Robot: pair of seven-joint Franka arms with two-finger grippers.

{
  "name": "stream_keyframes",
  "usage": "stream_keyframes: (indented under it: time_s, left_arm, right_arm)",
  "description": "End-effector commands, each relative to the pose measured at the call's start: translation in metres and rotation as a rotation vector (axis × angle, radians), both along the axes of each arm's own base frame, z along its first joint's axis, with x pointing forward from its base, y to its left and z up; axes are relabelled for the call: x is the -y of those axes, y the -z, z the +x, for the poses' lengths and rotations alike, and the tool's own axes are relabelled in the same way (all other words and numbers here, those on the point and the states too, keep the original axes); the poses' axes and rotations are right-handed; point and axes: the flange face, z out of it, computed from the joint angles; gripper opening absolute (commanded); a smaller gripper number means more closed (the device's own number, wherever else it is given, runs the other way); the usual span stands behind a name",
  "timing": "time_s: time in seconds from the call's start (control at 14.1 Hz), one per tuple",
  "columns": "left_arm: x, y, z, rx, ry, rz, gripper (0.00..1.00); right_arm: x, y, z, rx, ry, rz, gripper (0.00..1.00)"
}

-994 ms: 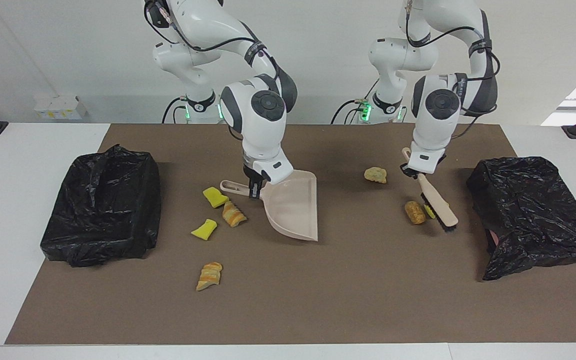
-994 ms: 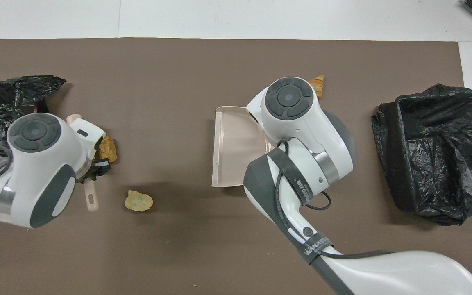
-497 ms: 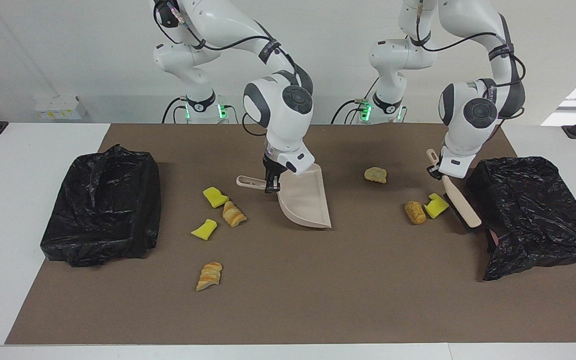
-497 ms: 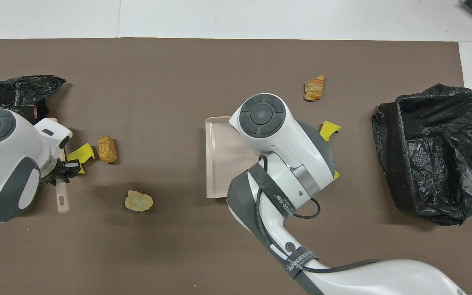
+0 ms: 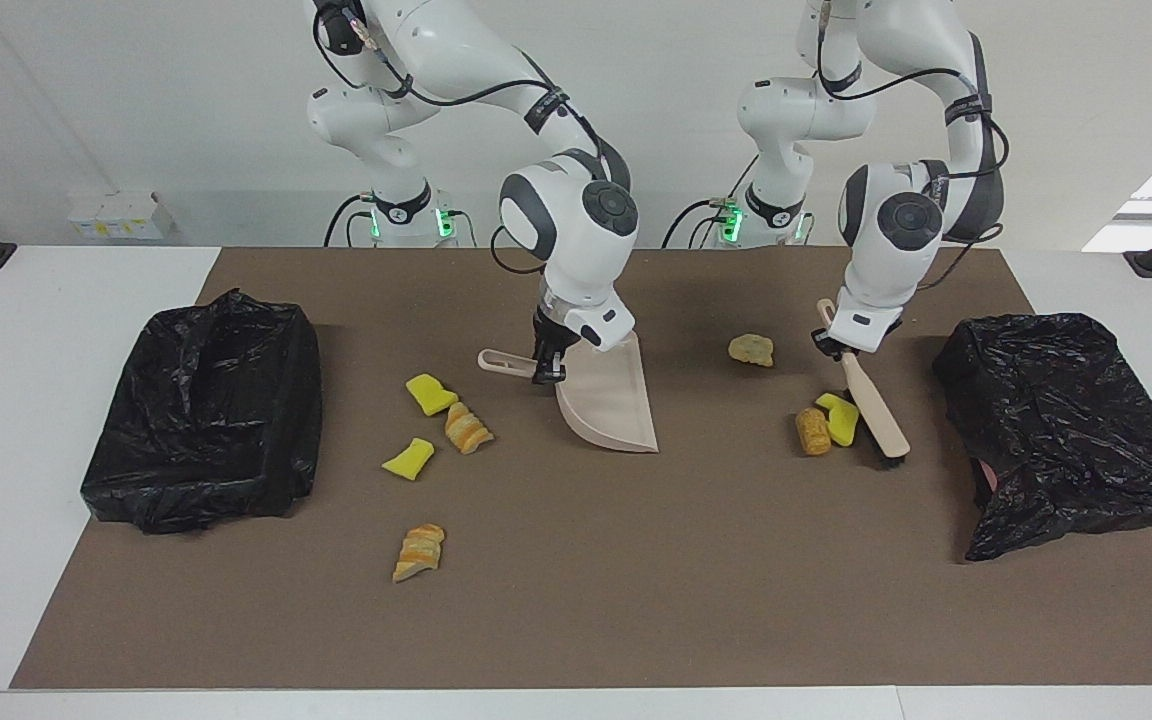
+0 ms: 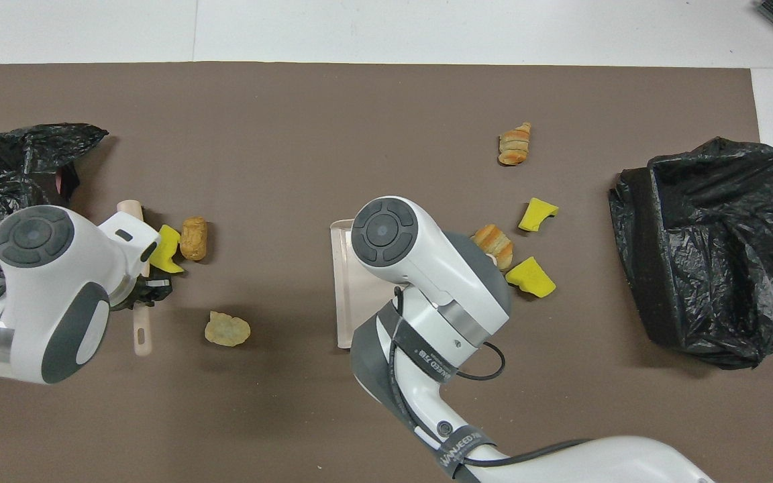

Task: Sweep and dump trash in bin

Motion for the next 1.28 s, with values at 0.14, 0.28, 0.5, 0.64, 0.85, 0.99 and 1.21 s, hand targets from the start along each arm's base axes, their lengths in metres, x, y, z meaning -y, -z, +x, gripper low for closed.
stream_keyframes:
  time_s: [0.14,0.28,0.5,0.64,0.85,0.99,1.21]
  left_arm:
    - [0.082,-0.007,-0.028,0.041,0.1,-0.111,0.0]
    - [0.119,-0.002,-0.04,0.065,0.158,-0.142,0.0]
    - [0.16,-0.005,-0.065,0.054,0.222,-0.181,0.0]
    - [0.188,-0.009,-0.087,0.046,0.291,-0.184,0.0]
    - [0.208,-0.02,-0.101,0.02,0.328,-0.176,0.0]
    - [0.206,-0.033,-0.097,-0.007,0.288,-0.164,0.0]
    - [0.19,-0.038,-0.097,-0.046,0.076,-0.118,0.0]
  right_arm:
    - [0.004,0.002,-0.007,0.025,0.029,-0.013,0.0]
    - [0.004,0.002,-0.007,0.027,0.041,-0.014,0.0]
    - [0.004,0.001,-0.007,0.033,0.058,-0.014,0.0]
    - [0.003,0.001,-0.007,0.033,0.059,-0.015,0.0]
    - [0.004,0.001,-0.007,0.033,0.067,-0.017,0.0]
    - [0.004,0.0,-0.006,0.033,0.068,-0.017,0.0]
    - [0.004,0.0,-0.006,0.034,0.069,-0.016,0.0]
